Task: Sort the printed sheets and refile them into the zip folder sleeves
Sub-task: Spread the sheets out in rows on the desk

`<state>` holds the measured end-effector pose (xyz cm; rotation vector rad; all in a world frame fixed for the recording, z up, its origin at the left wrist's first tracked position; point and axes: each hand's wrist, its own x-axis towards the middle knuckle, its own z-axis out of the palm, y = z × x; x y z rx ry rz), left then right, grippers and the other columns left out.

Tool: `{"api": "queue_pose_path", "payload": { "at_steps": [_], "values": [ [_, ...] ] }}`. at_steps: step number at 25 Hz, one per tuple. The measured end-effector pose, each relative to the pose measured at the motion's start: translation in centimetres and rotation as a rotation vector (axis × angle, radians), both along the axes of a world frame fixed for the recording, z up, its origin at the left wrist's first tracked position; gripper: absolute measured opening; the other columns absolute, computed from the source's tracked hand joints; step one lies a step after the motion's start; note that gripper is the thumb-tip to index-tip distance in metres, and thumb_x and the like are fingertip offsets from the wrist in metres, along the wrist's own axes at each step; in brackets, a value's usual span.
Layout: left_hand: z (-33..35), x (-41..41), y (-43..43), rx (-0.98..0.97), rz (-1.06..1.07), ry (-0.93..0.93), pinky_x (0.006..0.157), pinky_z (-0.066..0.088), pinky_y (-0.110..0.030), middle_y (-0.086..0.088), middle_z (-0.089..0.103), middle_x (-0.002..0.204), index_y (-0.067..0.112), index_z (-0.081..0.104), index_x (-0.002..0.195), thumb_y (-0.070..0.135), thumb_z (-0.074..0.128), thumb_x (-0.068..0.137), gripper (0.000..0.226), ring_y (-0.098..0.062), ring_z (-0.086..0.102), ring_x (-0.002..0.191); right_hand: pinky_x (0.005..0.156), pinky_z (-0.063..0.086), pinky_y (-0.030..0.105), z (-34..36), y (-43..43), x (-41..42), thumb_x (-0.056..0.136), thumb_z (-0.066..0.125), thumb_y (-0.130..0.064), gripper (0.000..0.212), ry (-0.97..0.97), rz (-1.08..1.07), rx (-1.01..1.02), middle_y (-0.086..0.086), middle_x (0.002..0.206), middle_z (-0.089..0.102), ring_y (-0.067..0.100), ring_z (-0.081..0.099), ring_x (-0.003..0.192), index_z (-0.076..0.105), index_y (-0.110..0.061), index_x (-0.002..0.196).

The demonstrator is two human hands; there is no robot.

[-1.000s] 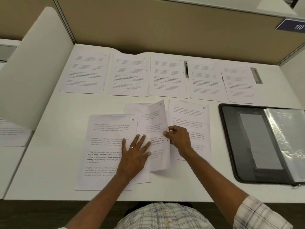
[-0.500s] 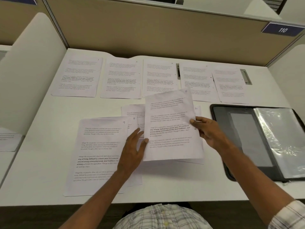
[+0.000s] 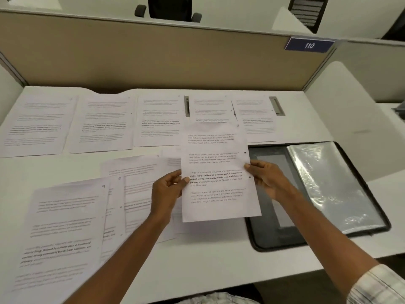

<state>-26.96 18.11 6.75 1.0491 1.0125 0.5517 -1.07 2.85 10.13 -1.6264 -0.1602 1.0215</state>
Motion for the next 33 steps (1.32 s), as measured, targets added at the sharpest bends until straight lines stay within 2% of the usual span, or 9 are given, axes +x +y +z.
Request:
{"api": "queue_pose_path", "payload": {
  "at_steps": [6,9,13,17,21,23,26,30,33],
  "values": [
    [0.1,15.1,-4.8,-0.007,0.011,0.023,0.085,0.061,-0.035,0.003,0.08,0.105,0.017,0.074,0.117,0.013,0.078,0.091,0.027,-0.018,0.076,0.099,0.093,0.06,0.036,-0.2,-4.8,15.2,0.09,0.066,0.006,0.035,-0.039,0.059,0.019,0.011,0.114,0.076,0.028,0.072,0.102,0.069,-0.003,0.124],
    [-0.6,24.4,-7.7,-0.037,0.054,0.039,0.086,0.062,-0.037,0.001,0.08,0.106,0.015,0.075,0.117,0.013,0.078,0.09,0.026,-0.02,0.077,0.098,0.083,0.061,0.03,-0.7,-7.8,23.5,0.084,0.062,0.014,0.043,-0.063,0.08,0.011,0.012,0.111,0.077,0.028,0.072,0.099,0.068,-0.001,0.124],
    [-1.1,35.3,-9.6,-0.069,0.056,0.062,0.092,0.061,-0.041,-0.004,0.079,0.106,0.007,0.075,0.118,0.009,0.079,0.089,0.029,-0.022,0.076,0.099,0.091,0.061,0.04,-1.0,-10.4,33.1,0.085,0.066,0.009,0.038,-0.174,0.008,-0.028,0.012,0.107,0.078,0.033,0.073,0.105,0.068,-0.004,0.121],
    [-1.7,44.4,-8.3,-0.026,0.023,0.112,0.085,0.063,-0.035,0.001,0.08,0.102,0.01,0.077,0.113,0.009,0.08,0.088,0.025,-0.019,0.076,0.097,0.092,0.06,0.045,-2.2,-8.9,41.2,0.084,0.074,-0.003,0.035,-0.419,-0.104,-0.175,0.004,0.103,0.078,0.026,0.074,0.097,0.071,-0.017,0.116],
    [-2.9,51.8,-6.0,0.006,-0.022,0.13,0.076,0.062,-0.024,-0.008,0.078,0.107,0.002,0.074,0.117,0.002,0.077,0.089,0.028,-0.02,0.076,0.097,0.099,0.056,0.04,-3.5,-5.4,46.4,0.092,0.065,-0.001,0.032,-0.735,-0.158,-0.252,0.008,0.117,0.073,0.023,0.071,0.104,0.069,-0.012,0.121],
    [-3.8,54.6,-4.7,0.045,-0.026,0.181,0.082,0.063,-0.031,-0.008,0.078,0.104,0.002,0.072,0.121,0.002,0.078,0.088,0.034,-0.024,0.076,0.098,0.094,0.057,0.037,-4.7,-3.7,48.7,0.091,0.058,0.004,0.029,-0.816,-0.188,-0.249,0.01,0.112,0.073,0.022,0.07,0.1,0.067,-0.011,0.115],
    [-5.5,57.4,-3.1,0.165,-0.056,0.294,0.087,0.063,-0.043,-0.006,0.077,0.1,0.009,0.07,0.121,0.006,0.083,0.083,0.04,-0.022,0.075,0.092,0.08,0.047,0.019,-6.7,-2.0,50.8,0.09,0.052,0.008,0.029,-0.872,-0.186,-0.299,0.008,0.108,0.072,0.018,0.067,0.095,0.067,-0.008,0.108],
    [-6.8,59.9,-2.5,0.418,-0.13,0.362,0.089,0.061,-0.041,0.004,0.069,0.087,0.01,0.071,0.115,0.004,0.087,0.078,0.041,-0.014,0.068,0.084,0.08,0.037,0.006,-9.0,-1.1,52.7,0.095,0.052,0.009,0.031,-0.914,-0.144,-0.332,0.012,0.116,0.072,0.021,0.067,0.103,0.07,-0.002,0.117],
    [-7.2,60.9,-2.6,0.562,-0.189,0.396,0.095,0.058,-0.039,0.0,0.068,0.11,0.013,0.065,0.128,0.002,0.083,0.082,0.051,-0.016,0.066,0.1,0.083,0.037,0.005,-10.4,-1.0,53.5,0.095,0.049,0.012,0.037,-0.908,-0.112,-0.353,0.012,0.121,0.07,0.016,0.065,0.103,0.069,-0.002,0.122]
  ]
}}
